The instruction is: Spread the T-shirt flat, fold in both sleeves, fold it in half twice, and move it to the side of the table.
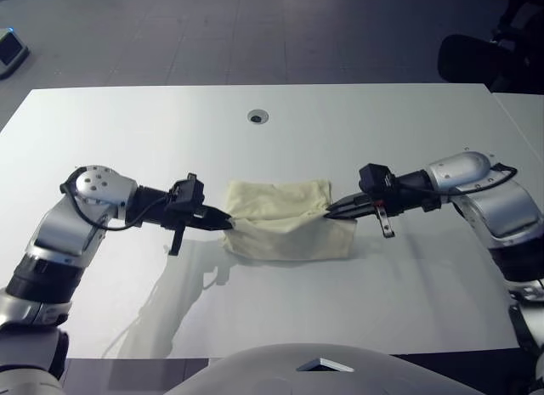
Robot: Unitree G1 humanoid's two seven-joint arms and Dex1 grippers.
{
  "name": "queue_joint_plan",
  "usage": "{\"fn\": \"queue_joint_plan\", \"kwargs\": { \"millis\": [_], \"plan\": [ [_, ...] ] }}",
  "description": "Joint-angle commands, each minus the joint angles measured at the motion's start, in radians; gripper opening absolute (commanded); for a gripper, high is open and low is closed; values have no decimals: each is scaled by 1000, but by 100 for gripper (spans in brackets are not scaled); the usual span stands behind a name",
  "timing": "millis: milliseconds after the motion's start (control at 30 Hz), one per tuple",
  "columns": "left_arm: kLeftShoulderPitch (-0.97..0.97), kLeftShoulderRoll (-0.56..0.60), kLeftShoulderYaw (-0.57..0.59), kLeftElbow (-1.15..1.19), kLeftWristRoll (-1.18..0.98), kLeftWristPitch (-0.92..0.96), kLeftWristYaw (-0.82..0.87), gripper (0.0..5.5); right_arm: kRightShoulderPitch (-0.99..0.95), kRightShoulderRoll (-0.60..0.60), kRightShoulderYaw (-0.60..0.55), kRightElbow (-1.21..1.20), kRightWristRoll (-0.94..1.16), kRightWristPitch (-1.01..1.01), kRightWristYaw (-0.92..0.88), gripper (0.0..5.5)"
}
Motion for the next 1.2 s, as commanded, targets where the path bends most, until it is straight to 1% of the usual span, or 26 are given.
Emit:
{"fn": "queue_joint_plan", "kwargs": {
  "millis": [33, 367, 533, 633, 833, 1000, 1067, 1200],
  "plan": [
    [-97, -55, -9, 104, 32, -5, -6, 8, -81, 67, 23, 127, -55, -37, 16, 0],
    [-242, -127, 3, 303, 85, -19, -1, 8, -198, 171, 16, 424, -163, -150, 33, 0],
    [-298, -187, 2, 412, 130, -30, 51, 8, -239, 224, 0, 557, -201, -205, 12, 0],
    [-327, -212, 19, 434, 130, -27, 67, 8, -260, 235, -19, 598, -209, -223, 7, 0],
    [-379, -218, 55, 452, 125, -24, 58, 8, -295, 232, -77, 586, -190, -189, 18, 0],
    [-448, -244, 48, 553, 181, -75, 92, 8, -328, 239, -97, 662, -219, -221, 0, 0],
    [-478, -285, 28, 635, 233, -118, 151, 8, -333, 251, -92, 720, -242, -246, -14, 0],
    [-554, -419, -17, 859, 323, -216, 240, 8, -331, 277, -90, 881, -300, -324, -72, 0]
  ]
}}
